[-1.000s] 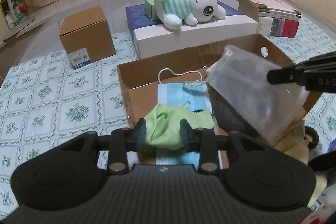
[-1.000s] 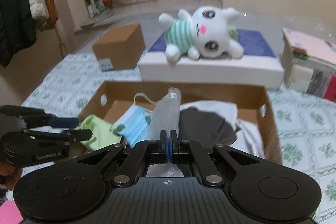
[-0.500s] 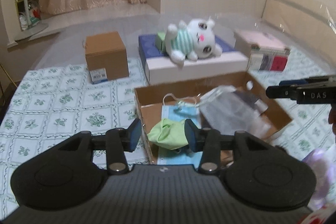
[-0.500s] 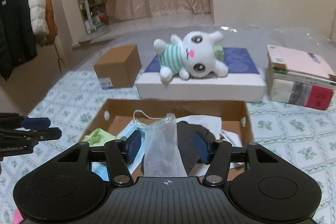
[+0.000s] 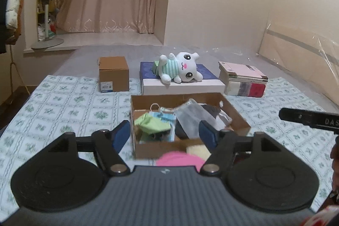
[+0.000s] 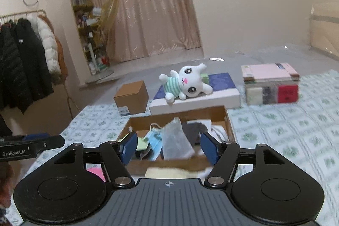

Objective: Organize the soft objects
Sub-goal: 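Return both tools to the pile beside the purple tissue pack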

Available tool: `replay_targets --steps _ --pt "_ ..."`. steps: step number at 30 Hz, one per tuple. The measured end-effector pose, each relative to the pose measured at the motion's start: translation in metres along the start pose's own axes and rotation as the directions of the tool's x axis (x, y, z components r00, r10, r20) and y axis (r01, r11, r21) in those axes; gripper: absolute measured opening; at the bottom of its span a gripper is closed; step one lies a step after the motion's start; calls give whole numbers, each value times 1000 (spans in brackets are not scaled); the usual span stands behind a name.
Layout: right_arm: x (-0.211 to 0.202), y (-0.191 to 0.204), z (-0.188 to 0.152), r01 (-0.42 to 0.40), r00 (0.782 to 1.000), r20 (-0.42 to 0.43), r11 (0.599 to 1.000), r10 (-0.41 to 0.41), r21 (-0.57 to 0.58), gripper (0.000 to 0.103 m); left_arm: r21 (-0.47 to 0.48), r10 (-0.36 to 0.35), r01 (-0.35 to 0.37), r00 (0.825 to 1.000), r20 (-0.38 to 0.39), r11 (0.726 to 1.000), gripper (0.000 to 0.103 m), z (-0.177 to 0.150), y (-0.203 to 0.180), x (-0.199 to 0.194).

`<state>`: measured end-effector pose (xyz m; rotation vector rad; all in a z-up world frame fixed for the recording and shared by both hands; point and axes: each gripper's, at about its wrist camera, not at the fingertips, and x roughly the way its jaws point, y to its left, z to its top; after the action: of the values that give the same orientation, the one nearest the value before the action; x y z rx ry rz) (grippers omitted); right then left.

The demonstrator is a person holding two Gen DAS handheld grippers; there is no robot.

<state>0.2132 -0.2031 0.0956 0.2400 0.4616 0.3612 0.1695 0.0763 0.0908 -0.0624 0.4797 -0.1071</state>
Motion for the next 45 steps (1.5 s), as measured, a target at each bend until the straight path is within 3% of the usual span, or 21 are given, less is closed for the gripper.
replay_targets --steps 4,9,22,45 --pt "-34 5 -32 35 999 16 999 -34 -6 71 -23 21 -20 1000 22 1000 83 -22 -8 -33" --pt "-66 3 -67 54 999 5 999 -54 4 75 -53 59 -57 997 39 997 90 -50 -18 -65" --pt "-100 -16 -115 99 992 -83 994 -95 37 75 -94 67 -75 994 -90 993 91 -123 -41 -84" --pt "-107 -48 -128 147 984 -112 985 -137 91 75 -89 23 -37 988 -156 995 91 -141 -80 -60"
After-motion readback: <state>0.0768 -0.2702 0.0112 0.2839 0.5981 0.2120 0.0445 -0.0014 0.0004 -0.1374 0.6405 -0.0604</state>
